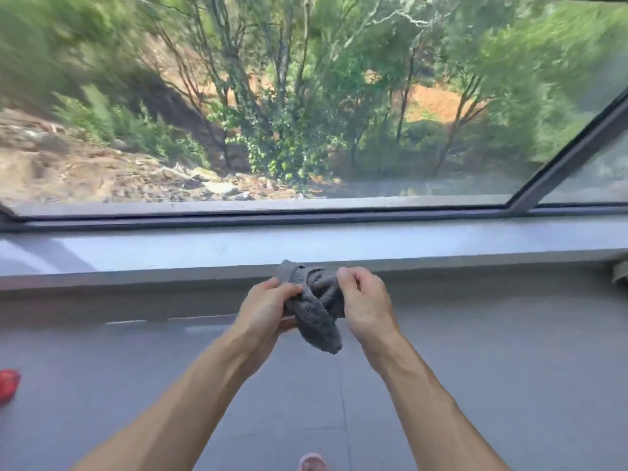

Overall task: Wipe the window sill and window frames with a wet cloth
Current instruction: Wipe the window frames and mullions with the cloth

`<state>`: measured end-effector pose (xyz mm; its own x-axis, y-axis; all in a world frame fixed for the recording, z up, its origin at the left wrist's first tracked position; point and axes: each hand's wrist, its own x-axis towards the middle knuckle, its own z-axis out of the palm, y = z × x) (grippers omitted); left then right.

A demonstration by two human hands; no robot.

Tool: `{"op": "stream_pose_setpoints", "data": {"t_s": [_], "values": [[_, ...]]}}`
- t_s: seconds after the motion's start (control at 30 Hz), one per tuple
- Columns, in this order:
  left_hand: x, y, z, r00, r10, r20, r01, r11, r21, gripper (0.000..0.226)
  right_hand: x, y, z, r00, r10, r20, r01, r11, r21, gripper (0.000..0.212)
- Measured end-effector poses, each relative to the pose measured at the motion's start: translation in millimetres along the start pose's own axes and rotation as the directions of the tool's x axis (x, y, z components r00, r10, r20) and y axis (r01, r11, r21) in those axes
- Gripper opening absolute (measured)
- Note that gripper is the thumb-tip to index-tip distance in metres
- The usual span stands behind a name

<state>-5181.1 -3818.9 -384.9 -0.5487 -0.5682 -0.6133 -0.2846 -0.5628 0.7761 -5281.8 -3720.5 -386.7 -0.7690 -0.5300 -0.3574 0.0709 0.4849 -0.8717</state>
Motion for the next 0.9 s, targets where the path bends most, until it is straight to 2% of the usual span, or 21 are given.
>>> {"op": "stream_pose_setpoints", "data": {"t_s": [0.03, 0.13, 0.2, 0.27, 0.33, 0.43, 0.47, 0.5, 0.57, 0.6, 0.63, 0.67, 0.8, 0.9], "values": [[10.5, 10.1, -19.2, 0.997, 0.005, -0.075, -0.008, 0.999, -0.034, 0.007, 14.9, -10.5, 18.4, 0.999, -0.014, 0.031, 0.014, 1.0, -0.015, 0.028], [35.5, 27.0, -70.9, 0.958, -0.008, -0.286, -0.025, 0.994, -0.109, 0.018, 37.7, -38.1, 68.8, 0.98, -0.058, 0.189, 0.062, 0.998, -0.016, 0.028], [40.9, 37.0, -110.0, 0.956, -0.01, -0.292, -0.031, 0.99, -0.136, 0.028, 47.9, -60.7, 113.9, 0.934, -0.089, 0.346, 0.109, 0.993, -0.04, 0.028], [40.2, 45.9, -135.9, 0.973, -0.01, -0.232, -0.022, 0.99, -0.136, 0.04, 53.9, -78.6, 146.4, 0.884, -0.106, 0.455, 0.134, 0.99, -0.031, 0.026], [43.4, 52.9, -183.6, 0.958, 0.022, -0.288, -0.082, 0.977, -0.196, 0.036, 56.8, -99.6, 196.9, 0.825, -0.115, 0.553, 0.142, 0.99, -0.008, 0.024], [47.3, 59.3, -260.6, 0.901, 0.023, -0.432, -0.139, 0.961, -0.239, 0.018, 54.9, -129.2, 274.9, 0.814, -0.11, 0.571, 0.148, 0.989, -0.021, 0.025], [47.2, 63.3, -276.0, 0.884, 0.017, -0.467, -0.136, 0.965, -0.223, 0.013, 55.7, -136.4, 289.5, 0.834, -0.109, 0.541, 0.148, 0.988, -0.029, 0.025], [48.2, 65.3, -291.8, 0.848, -0.005, -0.53, -0.113, 0.975, -0.189, 0.013, 54.9, -142.9, 302.7, 0.848, -0.113, 0.518, 0.151, 0.988, -0.031, 0.024], [52.9, 71.2, -363.6, 0.738, -0.035, -0.674, -0.086, 0.985, -0.146, 0.023, 54.1, -166.7, 371.2, 0.823, -0.136, 0.552, 0.202, 0.978, -0.059, 0.023], [52.4, 74.0, -378.2, 0.688, -0.038, -0.725, -0.081, 0.988, -0.128, 0.029, 51.8, -173.4, 382.0, 0.815, -0.149, 0.559, 0.223, 0.973, -0.065, 0.023], [55.6, 79.9, -423.5, 0.633, -0.035, -0.774, -0.095, 0.988, -0.121, 0.035, 51.4, -188.2, 426.1, 0.778, -0.175, 0.603, 0.271, 0.96, -0.072, 0.022], [55.7, 86.2, -450.1, 0.608, -0.021, -0.794, -0.113, 0.987, -0.112, 0.039, 49.8, -196.9, 451.9, 0.762, -0.202, 0.616, 0.314, 0.946, -0.078, 0.022], [62.5, 108.1, -560.9, 0.64, 0.093, -0.763, -0.13, 0.991, 0.011, 0.049, 51.2, -224.8, 556.6, 0.747, -0.271, 0.607, 0.438, 0.888, -0.143, 0.021], [76.6, 124.5, -626.9, 0.67, 0.185, -0.719, -0.101, 0.982, 0.158, 0.041, 57.8, -236.9, 619.0, 0.788, -0.248, 0.563, 0.432, 0.875, -0.22, 0.023]]}}
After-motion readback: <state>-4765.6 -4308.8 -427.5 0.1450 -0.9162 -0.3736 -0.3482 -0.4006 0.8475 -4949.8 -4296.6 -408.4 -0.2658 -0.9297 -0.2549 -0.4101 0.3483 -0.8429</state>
